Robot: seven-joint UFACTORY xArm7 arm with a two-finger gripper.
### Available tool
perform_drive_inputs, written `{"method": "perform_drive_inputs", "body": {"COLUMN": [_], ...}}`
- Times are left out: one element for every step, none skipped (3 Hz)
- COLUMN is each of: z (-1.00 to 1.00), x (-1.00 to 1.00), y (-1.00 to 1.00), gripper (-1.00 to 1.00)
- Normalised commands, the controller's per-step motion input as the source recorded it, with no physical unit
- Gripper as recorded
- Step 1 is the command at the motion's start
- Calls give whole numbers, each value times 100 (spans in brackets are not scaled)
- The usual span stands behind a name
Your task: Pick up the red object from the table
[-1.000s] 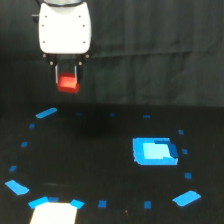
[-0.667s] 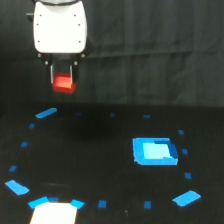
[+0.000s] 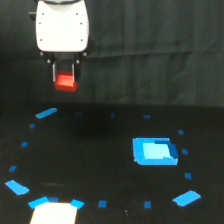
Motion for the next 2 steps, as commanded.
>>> {"method": "perform_drive_inputs", "body": {"z": [4, -21], "x": [26, 7], "y": [-8, 9], "gripper": [-100, -100]}}
